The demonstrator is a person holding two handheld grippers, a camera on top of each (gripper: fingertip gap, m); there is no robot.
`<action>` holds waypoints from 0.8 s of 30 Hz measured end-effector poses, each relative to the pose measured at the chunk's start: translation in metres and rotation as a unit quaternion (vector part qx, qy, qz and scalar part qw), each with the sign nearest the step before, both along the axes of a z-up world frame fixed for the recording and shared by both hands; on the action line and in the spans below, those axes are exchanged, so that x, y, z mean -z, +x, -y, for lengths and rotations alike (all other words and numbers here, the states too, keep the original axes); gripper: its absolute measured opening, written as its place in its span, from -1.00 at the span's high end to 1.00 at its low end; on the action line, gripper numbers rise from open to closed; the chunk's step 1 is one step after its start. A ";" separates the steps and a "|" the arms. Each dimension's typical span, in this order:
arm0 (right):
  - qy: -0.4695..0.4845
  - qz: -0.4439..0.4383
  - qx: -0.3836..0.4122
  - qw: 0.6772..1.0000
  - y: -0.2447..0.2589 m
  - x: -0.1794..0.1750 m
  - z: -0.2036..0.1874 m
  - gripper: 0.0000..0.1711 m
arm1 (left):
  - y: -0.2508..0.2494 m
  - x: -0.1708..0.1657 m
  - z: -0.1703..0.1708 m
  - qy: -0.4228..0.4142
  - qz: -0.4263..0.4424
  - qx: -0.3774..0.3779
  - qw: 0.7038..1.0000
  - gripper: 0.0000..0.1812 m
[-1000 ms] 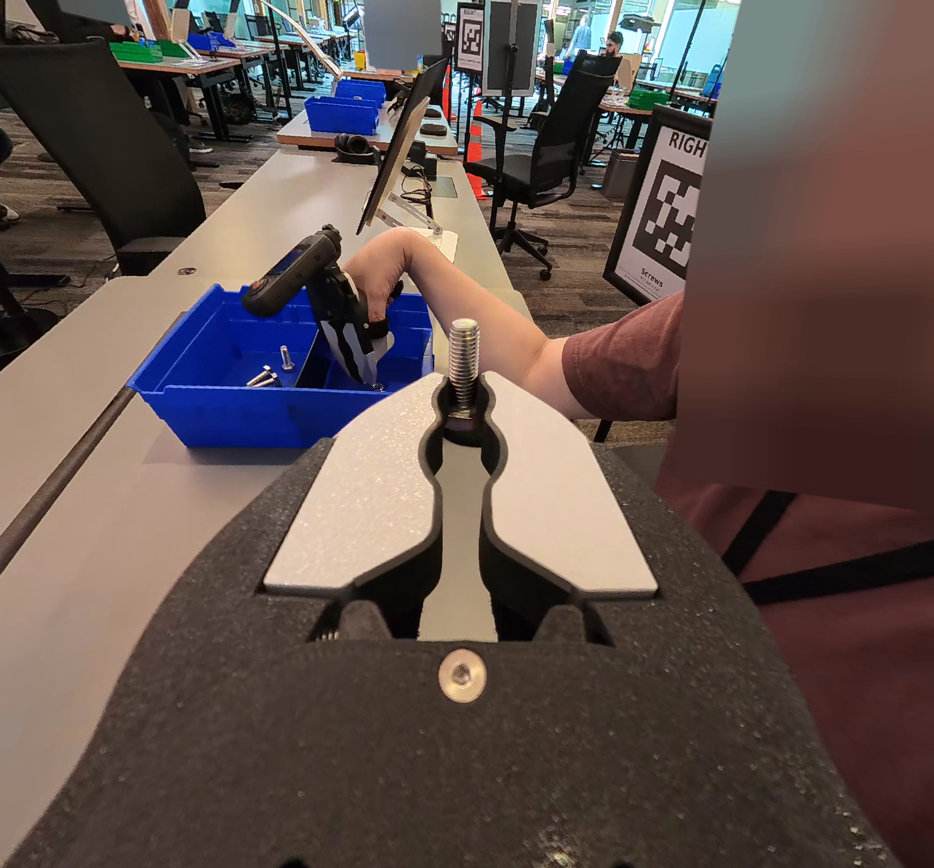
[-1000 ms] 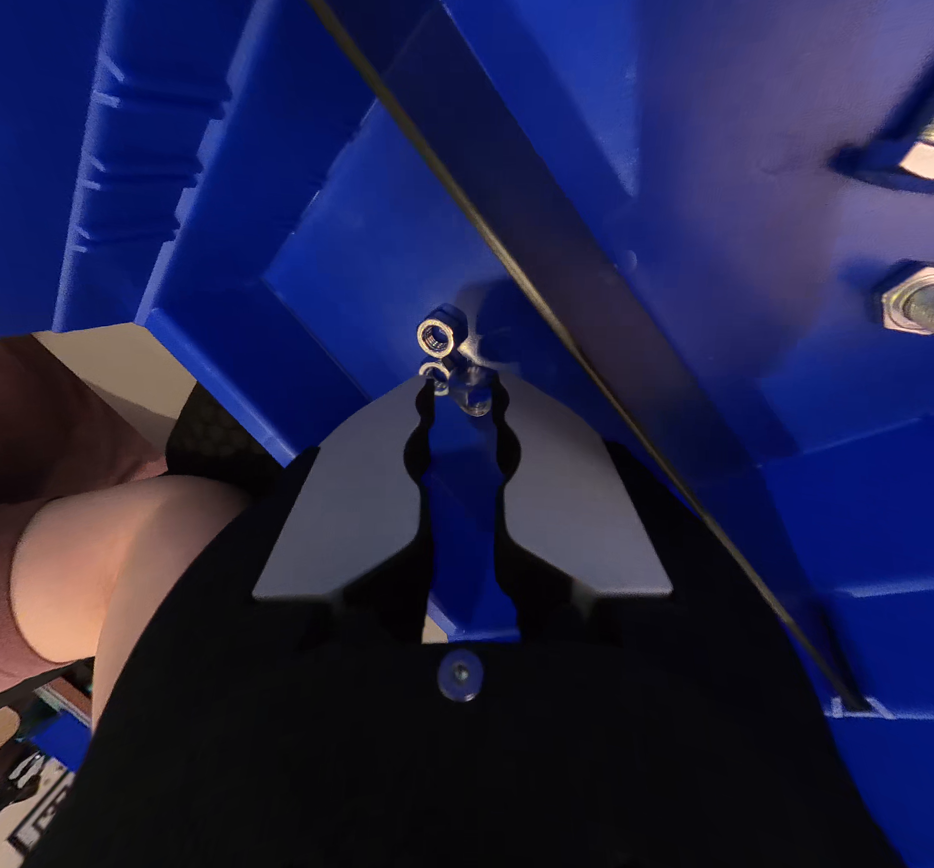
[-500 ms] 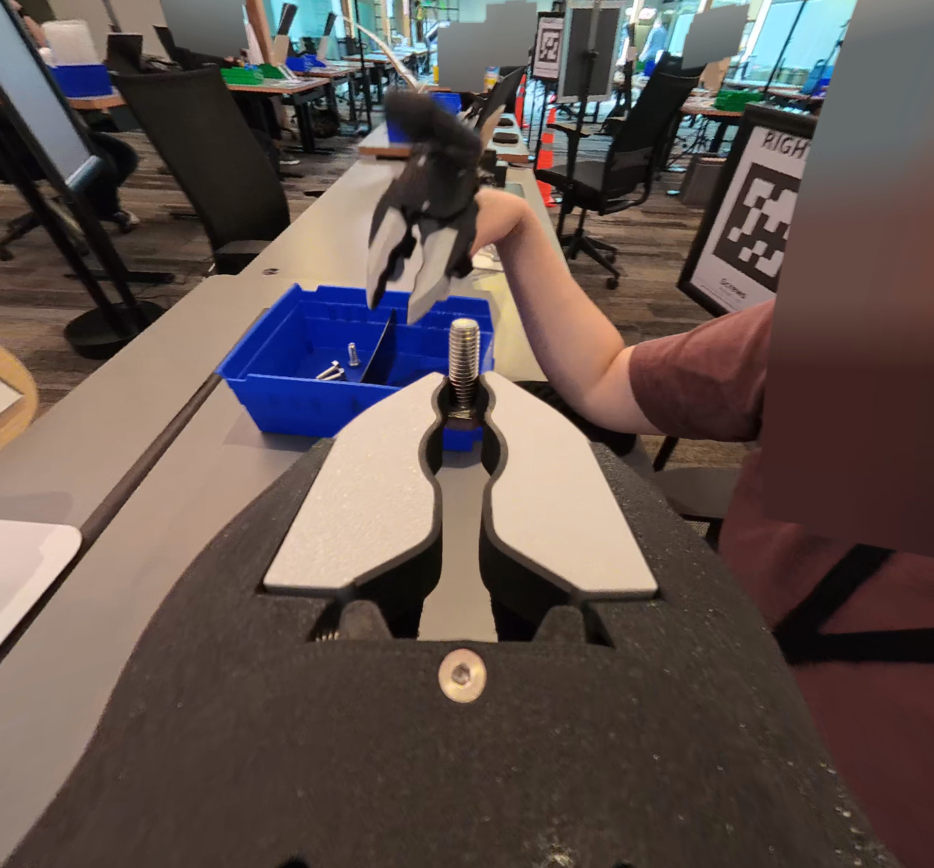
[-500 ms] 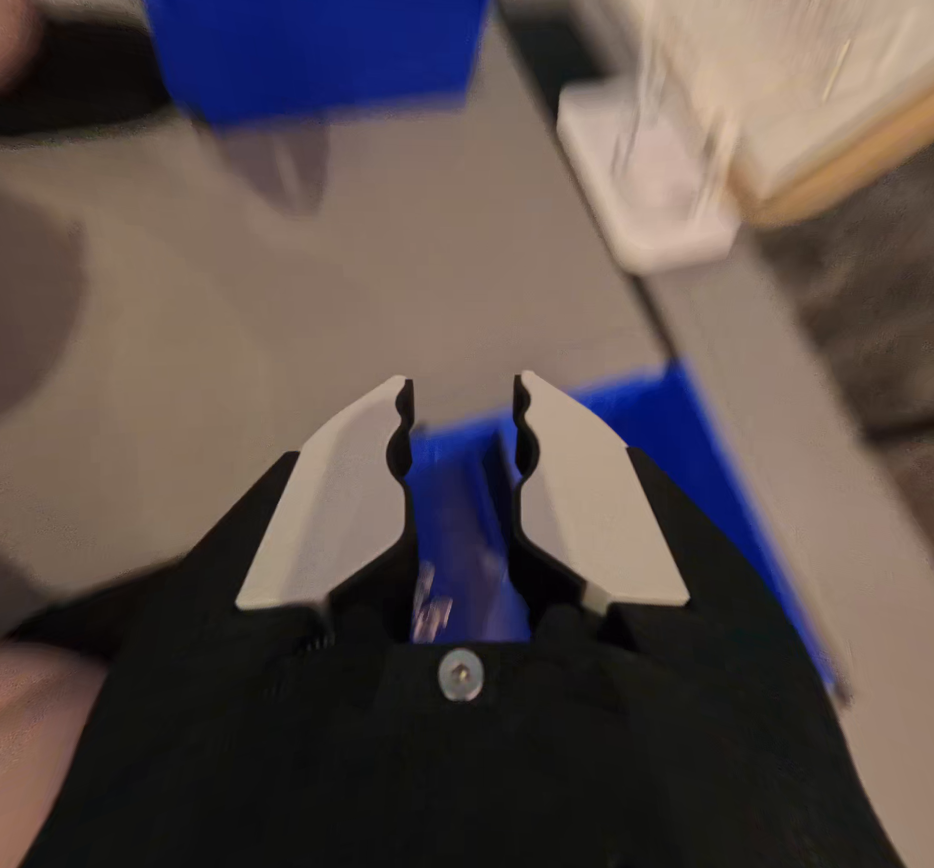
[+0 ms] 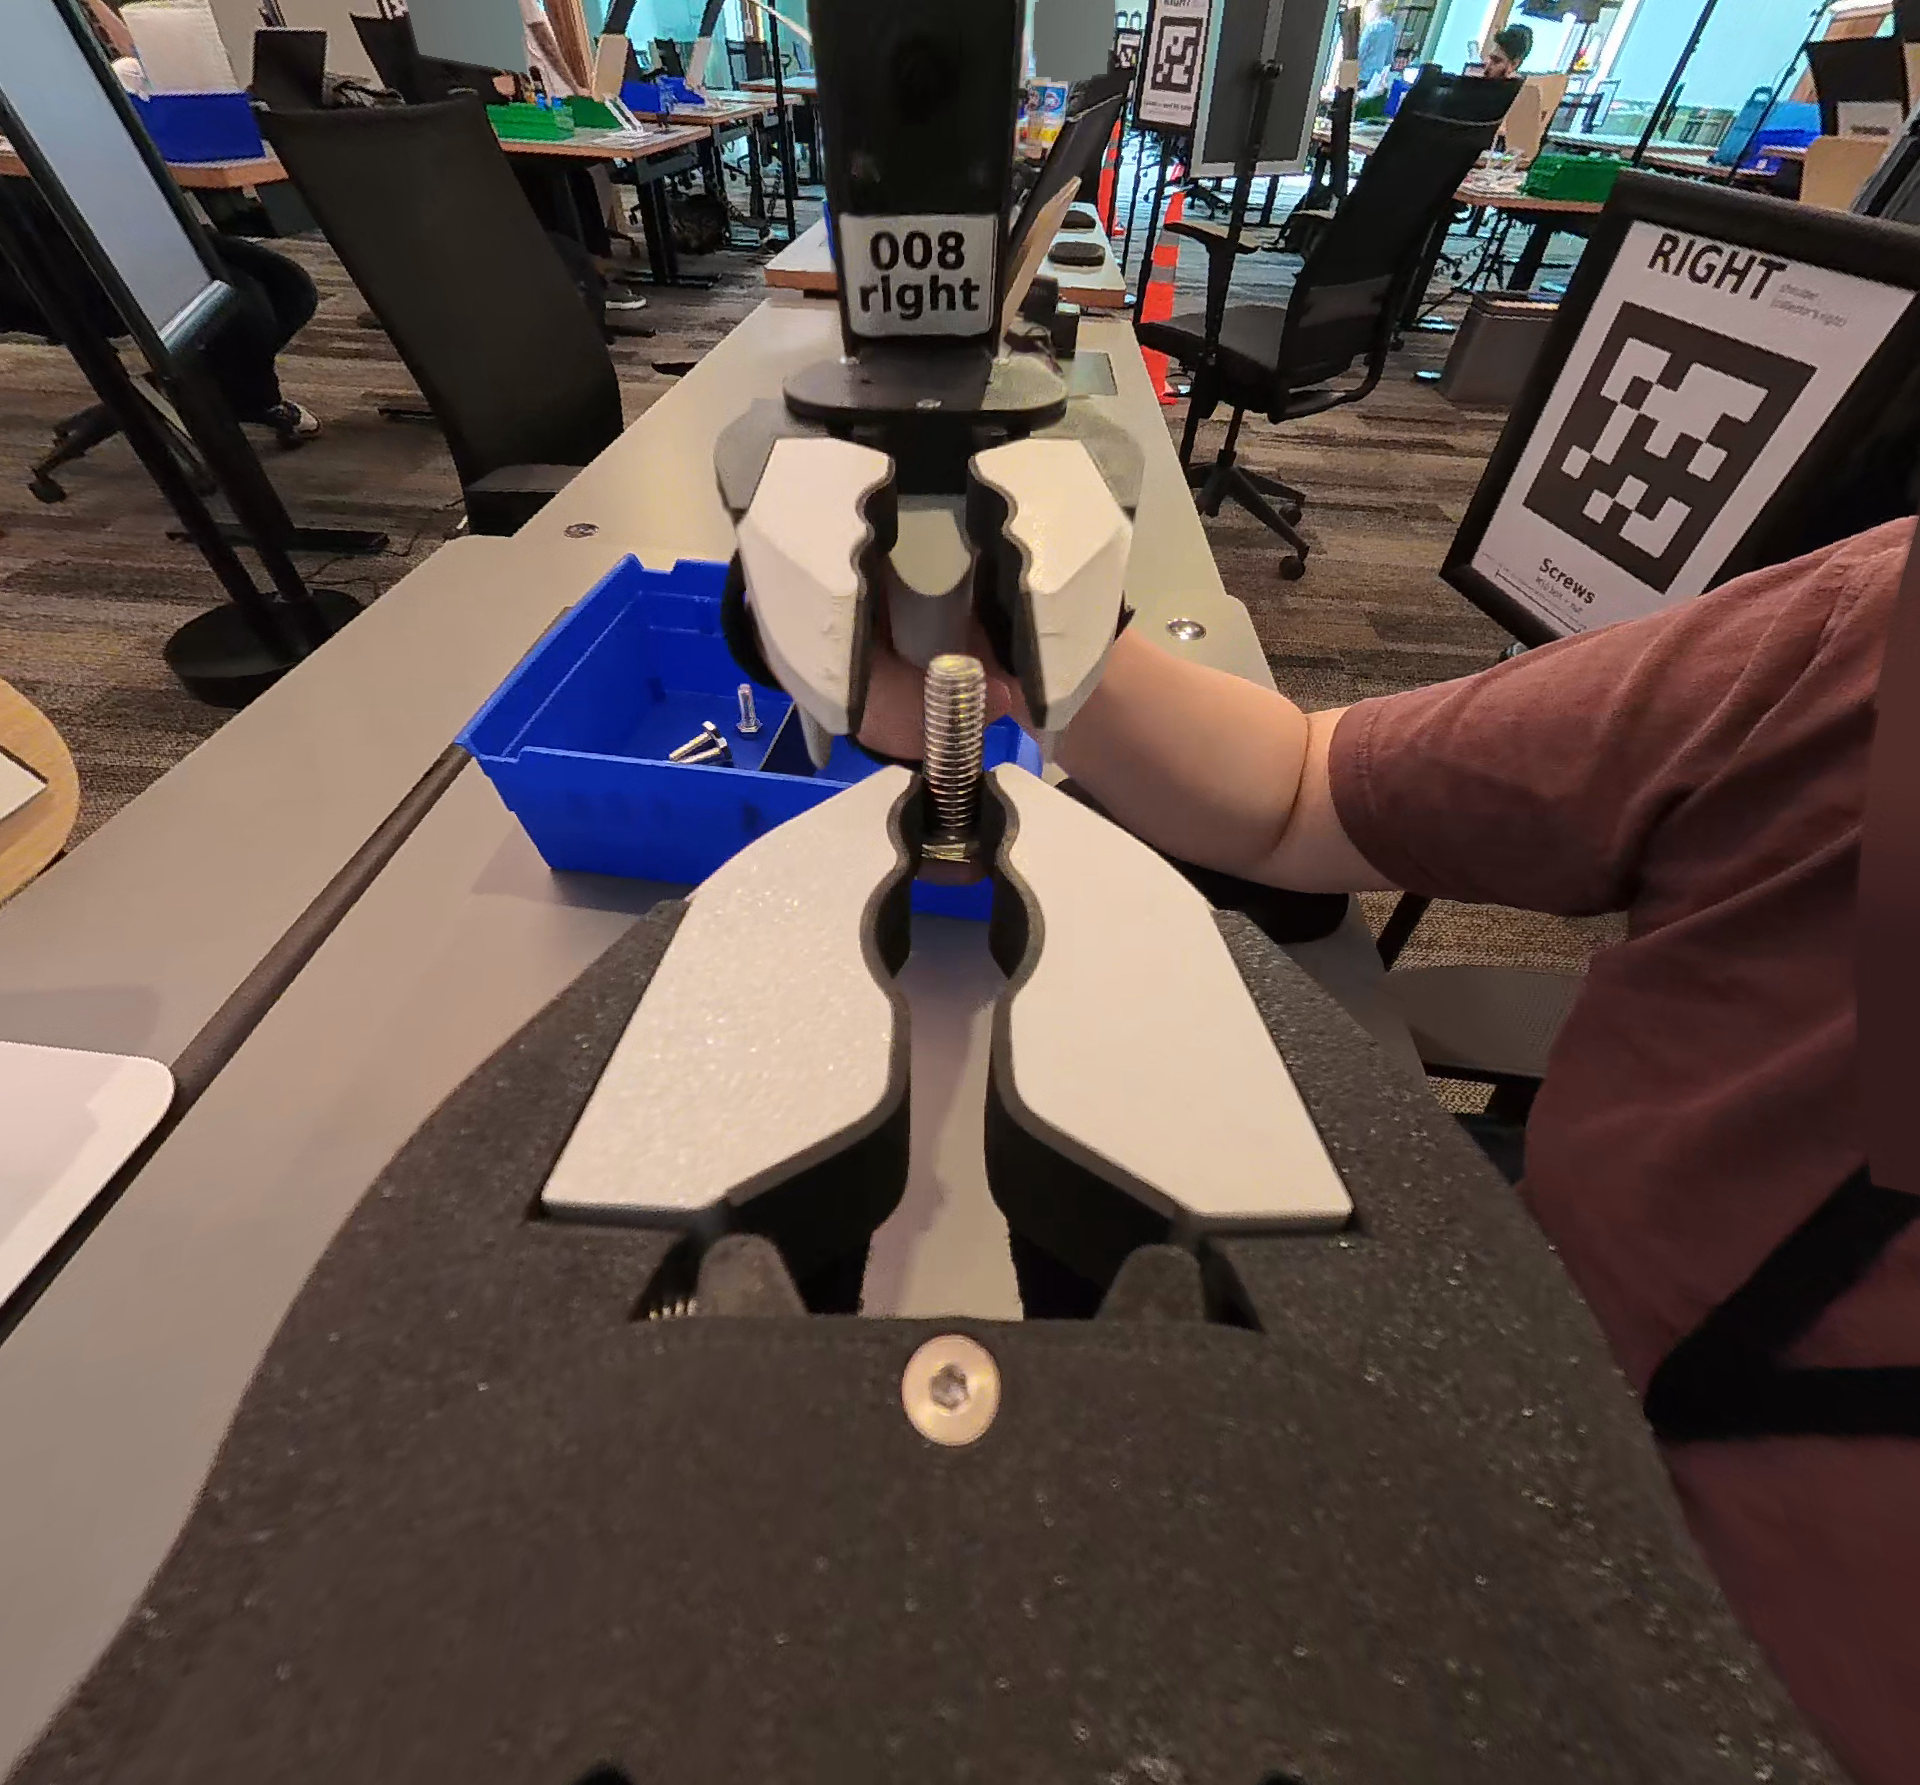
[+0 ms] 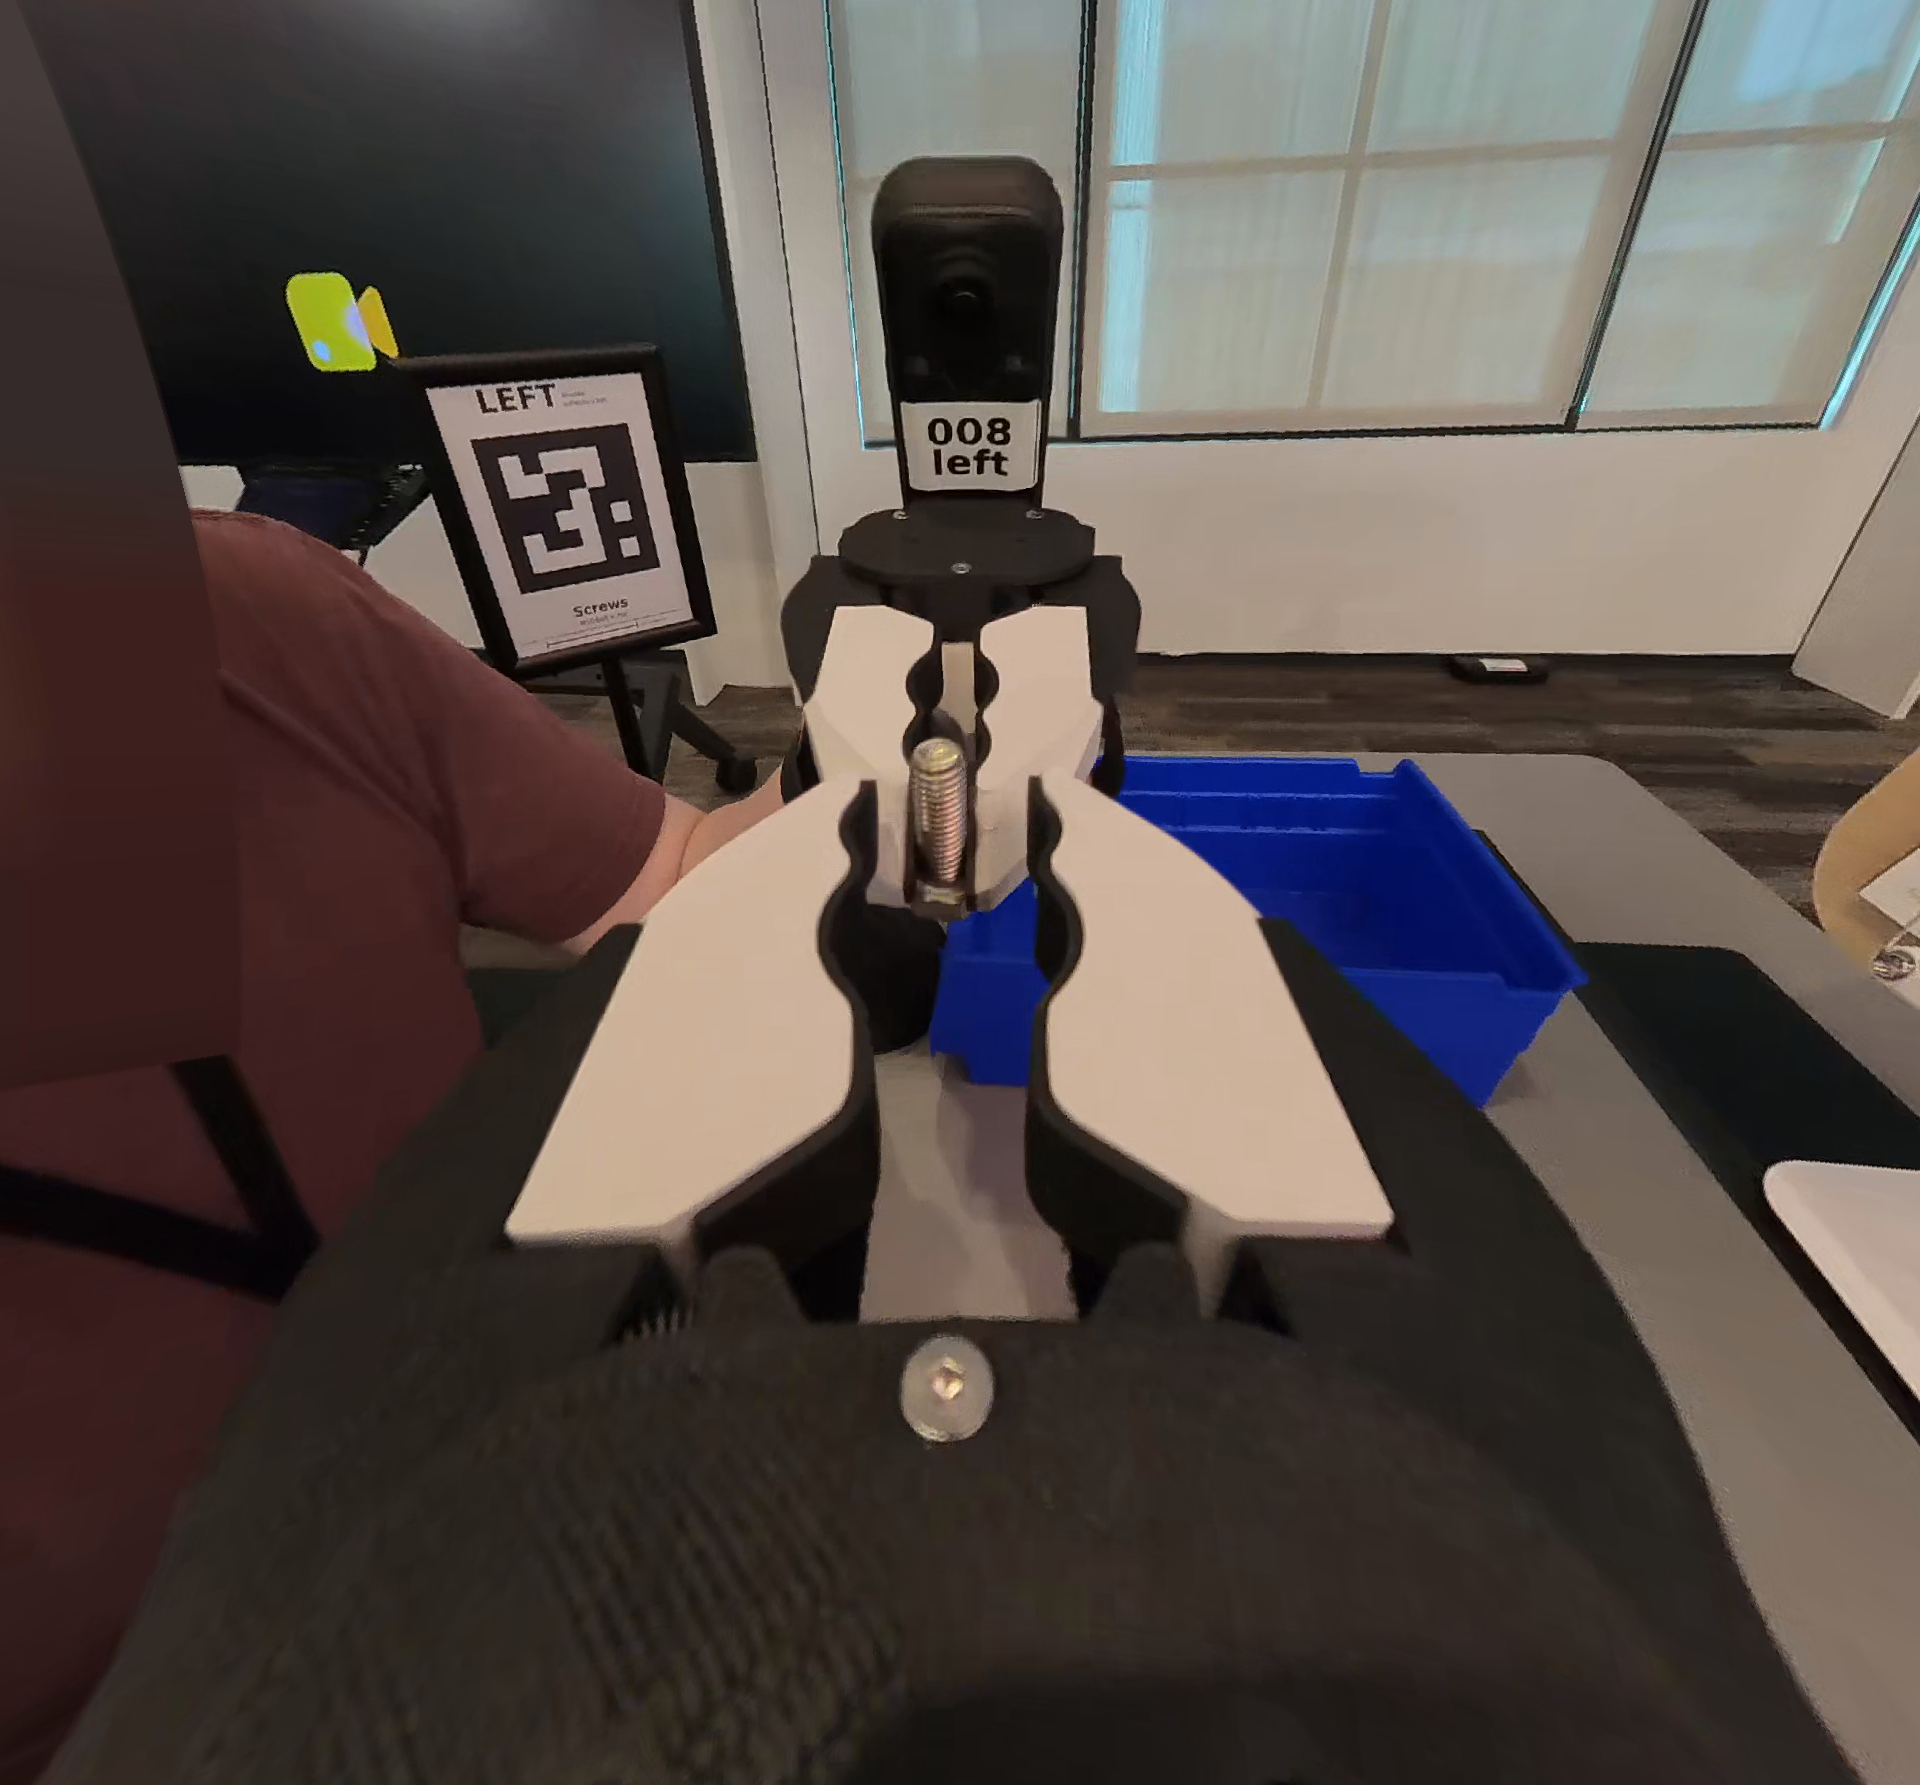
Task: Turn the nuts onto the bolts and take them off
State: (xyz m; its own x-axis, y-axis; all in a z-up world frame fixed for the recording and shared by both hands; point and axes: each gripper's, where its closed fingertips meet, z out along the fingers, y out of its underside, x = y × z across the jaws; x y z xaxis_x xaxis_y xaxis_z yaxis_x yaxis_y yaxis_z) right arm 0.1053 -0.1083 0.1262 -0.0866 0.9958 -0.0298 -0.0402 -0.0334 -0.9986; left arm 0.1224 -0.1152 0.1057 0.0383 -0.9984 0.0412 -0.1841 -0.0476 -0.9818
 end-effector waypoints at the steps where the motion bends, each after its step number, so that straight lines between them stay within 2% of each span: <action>1: -0.002 -0.005 -0.003 1.000 -0.002 0.000 0.000 0.69 | 0.000 0.000 0.000 -0.001 -0.001 0.002 1.000 0.90; 2: 0.003 -0.007 -0.010 1.000 -0.003 0.001 0.002 0.88 | 0.001 0.001 0.001 -0.001 -0.002 0.004 1.000 0.90; 5: 0.018 -0.009 -0.018 1.000 0.000 0.001 0.003 0.88 | 0.001 0.002 0.001 -0.008 -0.001 0.008 1.000 0.90; 6: 0.013 -0.013 -0.025 1.000 0.003 -0.001 0.003 0.88 | 0.000 0.001 0.000 -0.014 0.001 0.005 1.000 0.83; 7: 0.005 -0.020 -0.025 0.999 0.010 -0.005 0.000 0.88 | -0.003 -0.002 -0.005 -0.018 0.005 -0.009 1.000 0.65; 8: 0.000 -0.018 -0.007 1.000 0.019 -0.008 -0.009 0.88 | -0.007 -0.006 -0.011 -0.015 0.012 -0.027 0.999 0.51; 10: 0.010 0.030 0.102 0.994 0.054 -0.002 -0.049 0.88 | -0.019 -0.015 -0.021 -0.004 0.026 -0.060 0.998 0.47; 11: 0.012 0.080 0.189 0.979 0.082 0.010 -0.080 0.88 | -0.025 -0.019 -0.023 -0.003 0.031 -0.069 0.997 0.48; 12: 0.004 0.146 0.291 0.946 0.119 0.031 -0.114 0.88 | -0.031 -0.022 -0.025 -0.005 0.032 -0.075 0.997 0.50; 14: -0.022 0.302 0.475 0.826 0.212 0.084 -0.168 0.88 | -0.042 -0.024 -0.029 -0.010 0.029 -0.090 0.995 0.51; 15: -0.051 0.378 0.518 0.766 0.252 0.115 -0.178 0.88 | -0.046 -0.024 -0.033 -0.011 0.026 -0.100 0.995 0.52; 16: -0.089 0.440 0.527 0.721 0.280 0.144 -0.181 0.87 | -0.049 -0.023 -0.035 -0.012 0.020 -0.106 0.994 0.52; 17: -0.126 0.483 0.521 0.693 0.298 0.170 -0.181 0.87 | -0.051 -0.020 -0.037 -0.016 0.012 -0.110 0.994 0.52; 18: -0.159 0.515 0.505 0.674 0.308 0.193 -0.179 0.87 | -0.053 -0.017 -0.039 -0.021 0.002 -0.114 0.993 0.52; 20: -0.207 0.556 0.465 0.658 0.313 0.227 -0.175 0.86 | -0.054 -0.012 -0.042 -0.027 -0.013 -0.120 0.992 0.53; 24: -0.247 0.577 0.410 0.661 0.296 0.254 -0.170 0.87 | -0.051 -0.002 -0.042 -0.030 -0.037 -0.117 0.992 0.53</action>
